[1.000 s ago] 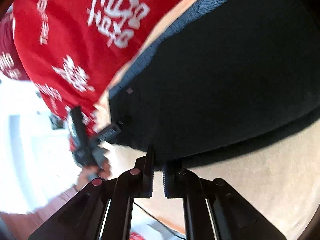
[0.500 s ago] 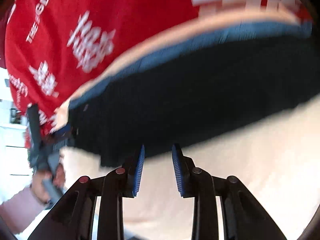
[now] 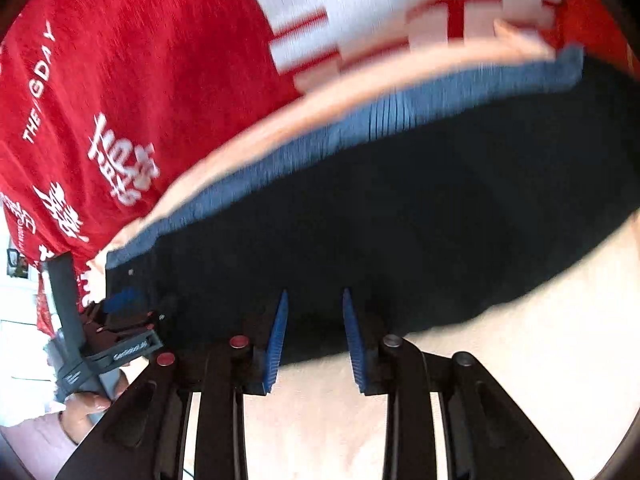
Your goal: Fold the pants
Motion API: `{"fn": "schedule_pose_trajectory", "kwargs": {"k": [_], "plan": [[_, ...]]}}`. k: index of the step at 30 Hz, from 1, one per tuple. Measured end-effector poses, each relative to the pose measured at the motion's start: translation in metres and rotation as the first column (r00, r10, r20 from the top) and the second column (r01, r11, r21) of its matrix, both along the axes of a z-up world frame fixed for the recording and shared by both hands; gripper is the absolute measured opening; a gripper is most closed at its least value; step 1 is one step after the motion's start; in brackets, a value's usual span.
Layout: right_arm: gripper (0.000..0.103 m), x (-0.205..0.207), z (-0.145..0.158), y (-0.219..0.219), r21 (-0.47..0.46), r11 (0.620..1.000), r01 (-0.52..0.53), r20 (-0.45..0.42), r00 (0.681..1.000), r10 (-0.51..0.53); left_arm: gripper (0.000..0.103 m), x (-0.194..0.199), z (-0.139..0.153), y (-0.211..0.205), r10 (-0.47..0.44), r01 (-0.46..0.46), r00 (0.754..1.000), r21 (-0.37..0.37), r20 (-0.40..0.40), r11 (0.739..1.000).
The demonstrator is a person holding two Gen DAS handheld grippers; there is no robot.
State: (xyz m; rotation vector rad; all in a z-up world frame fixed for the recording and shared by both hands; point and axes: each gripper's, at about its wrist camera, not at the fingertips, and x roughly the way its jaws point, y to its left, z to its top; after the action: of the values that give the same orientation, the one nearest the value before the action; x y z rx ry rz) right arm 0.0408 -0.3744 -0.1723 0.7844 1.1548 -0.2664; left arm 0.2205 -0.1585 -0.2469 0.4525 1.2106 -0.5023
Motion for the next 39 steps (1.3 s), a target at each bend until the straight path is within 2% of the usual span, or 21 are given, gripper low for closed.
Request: {"fn": "schedule_pose_trajectory", "kwargs": {"k": [2, 4, 8, 9, 12, 14, 15, 17, 20, 21, 22, 24, 27, 28, 29, 33, 39], "plan": [[0.032, 0.018, 0.001, -0.018, 0.016, 1.000, 0.003, 0.023, 1.000, -0.004, 0.103, 0.011, 0.006, -0.026, 0.002, -0.002, 1.000, -0.044, -0.001, 0.999], [0.032, 0.034, -0.003, -0.028, 0.013, 1.000, -0.017, 0.040, 0.999, 0.016, 0.103, 0.017, 0.001, -0.055, 0.018, -0.017, 1.000, -0.042, 0.012, 0.999], [0.031, 0.071, -0.024, -0.036, 0.003, 0.995, -0.098, 0.025, 0.995, 0.098, 0.103, 0.035, -0.039, -0.093, 0.093, -0.093, 0.996, 0.031, -0.008, 0.995], [0.031, 0.076, -0.030, -0.039, -0.013, 0.993, -0.113, 0.007, 0.994, 0.113, 0.103, 0.041, -0.043, -0.092, 0.116, -0.116, 0.993, 0.002, -0.019, 0.993], [0.019, 0.080, -0.040, -0.059, -0.058, 0.991, -0.120, 0.010, 0.993, 0.121, 0.103, 0.047, -0.043, -0.089, 0.124, -0.124, 0.992, -0.022, -0.010, 0.992], [0.019, 0.077, -0.041, -0.079, -0.115, 0.990, -0.079, -0.006, 0.997, 0.078, 0.103, 0.049, -0.043, -0.089, 0.112, -0.112, 0.994, -0.019, 0.009, 0.994], [0.019, 0.074, -0.042, -0.091, -0.129, 0.990, -0.049, -0.012, 0.999, 0.048, 0.103, 0.039, -0.040, -0.084, 0.113, -0.112, 0.994, -0.018, 0.014, 0.993], [0.018, 0.068, -0.044, -0.113, -0.137, 0.991, 0.013, -0.021, 1.000, -0.016, 0.103, 0.044, -0.042, -0.082, 0.120, -0.120, 0.993, -0.018, 0.008, 0.993], [0.022, 0.062, -0.036, -0.136, -0.260, 0.963, 0.071, -0.082, 0.992, -0.095, 0.103, 0.043, -0.041, -0.092, 0.131, -0.131, 0.991, -0.020, -0.003, 0.991], [0.022, 0.058, -0.033, -0.141, -0.273, 0.958, 0.093, -0.095, 0.988, -0.123, 0.103, 0.045, -0.041, -0.089, 0.130, -0.130, 0.992, -0.018, -0.003, 0.991], [0.023, 0.052, -0.029, -0.145, -0.255, 0.959, 0.122, -0.088, 0.985, -0.148, 0.103, 0.030, -0.039, -0.087, 0.131, -0.131, 0.991, -0.016, -0.001, 0.991], [0.024, 0.043, -0.018, -0.142, -0.238, 0.963, 0.124, -0.085, 0.985, -0.148, 0.103, 0.024, -0.036, -0.090, 0.130, -0.130, 0.991, -0.017, 0.000, 0.991], [0.030, 0.031, -0.005, -0.115, -0.244, 0.969, 0.036, -0.102, 0.993, -0.062, 0.103, 0.023, -0.035, -0.091, 0.128, -0.128, 0.992, -0.015, 0.005, 0.992], [0.034, 0.025, -0.003, -0.101, -0.242, 0.970, 0.006, -0.120, 0.992, -0.036, 0.103, 0.020, -0.033, -0.094, 0.128, -0.128, 0.992, -0.013, 0.006, 0.992], [0.037, 0.020, -0.002, -0.091, -0.237, 0.972, -0.005, -0.130, 0.991, -0.026, 0.103, 0.021, -0.033, -0.095, 0.126, -0.126, 0.992, -0.010, 0.007, 0.992], [0.038, 0.000, -0.005, -0.053, -0.220, 0.975, -0.026, -0.164, 0.986, -0.010, 0.103, 0.021, -0.029, -0.099, 0.122, -0.122, 0.993, -0.008, 0.002, 0.993], [0.049, -0.011, -0.013, -0.023, -0.271, 0.960, -0.069, -0.176, 0.984, 0.021, 0.103, 0.021, -0.026, -0.102, 0.115, -0.115, 0.993, 0.003, -0.010, 0.993]]}}
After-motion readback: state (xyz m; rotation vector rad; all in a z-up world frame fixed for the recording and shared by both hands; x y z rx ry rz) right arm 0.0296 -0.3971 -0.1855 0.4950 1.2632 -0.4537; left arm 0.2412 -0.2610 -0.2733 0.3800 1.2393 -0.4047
